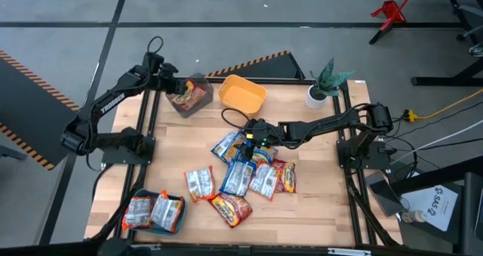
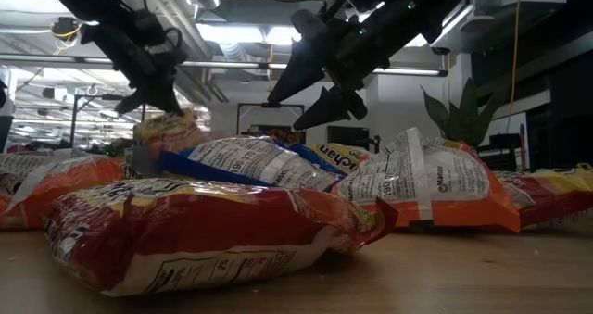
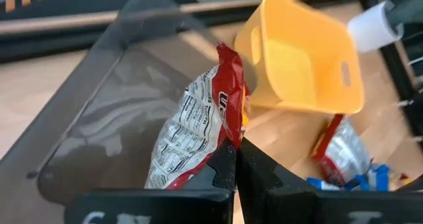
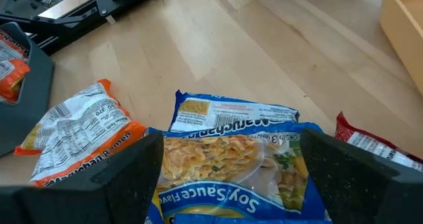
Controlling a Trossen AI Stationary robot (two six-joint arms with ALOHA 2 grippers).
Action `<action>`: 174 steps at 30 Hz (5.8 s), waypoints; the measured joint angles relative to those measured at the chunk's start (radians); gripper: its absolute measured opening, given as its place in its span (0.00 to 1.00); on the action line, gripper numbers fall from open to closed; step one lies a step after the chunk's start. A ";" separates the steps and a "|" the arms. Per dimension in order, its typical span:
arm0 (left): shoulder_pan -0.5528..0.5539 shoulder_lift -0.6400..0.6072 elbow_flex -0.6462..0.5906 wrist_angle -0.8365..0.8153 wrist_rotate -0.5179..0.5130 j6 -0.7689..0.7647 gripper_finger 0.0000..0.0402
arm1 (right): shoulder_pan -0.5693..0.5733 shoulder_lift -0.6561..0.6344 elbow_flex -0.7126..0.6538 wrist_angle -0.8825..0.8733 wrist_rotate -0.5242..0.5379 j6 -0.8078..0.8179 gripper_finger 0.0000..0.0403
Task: Sort Maruchan noodles
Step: Put the red noodle pack into the gray bin, then put the blue noodle pack into the yellow bin
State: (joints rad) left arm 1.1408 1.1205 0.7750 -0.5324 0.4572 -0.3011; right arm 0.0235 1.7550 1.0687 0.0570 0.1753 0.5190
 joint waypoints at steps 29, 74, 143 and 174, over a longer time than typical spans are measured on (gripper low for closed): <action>-0.001 0.180 0.011 -0.047 -0.143 0.219 0.21 | 0.000 0.000 0.000 -0.008 -0.002 -0.026 0.84; -0.873 0.138 0.242 0.310 -0.066 -0.199 0.38 | -0.267 -0.109 -0.082 -0.437 -0.579 -0.599 0.84; -0.840 0.150 0.241 0.482 -0.390 -0.269 0.51 | -0.487 -0.326 0.142 -0.318 -0.551 -0.360 0.02; -0.846 0.255 0.242 0.781 -0.491 -0.403 0.63 | -0.440 -0.331 0.198 -0.275 -0.543 -0.401 0.03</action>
State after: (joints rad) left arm 0.2943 1.3758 1.0168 0.2490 -0.0334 -0.7040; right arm -0.4164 1.4239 1.2671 -0.2180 -0.3676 0.1185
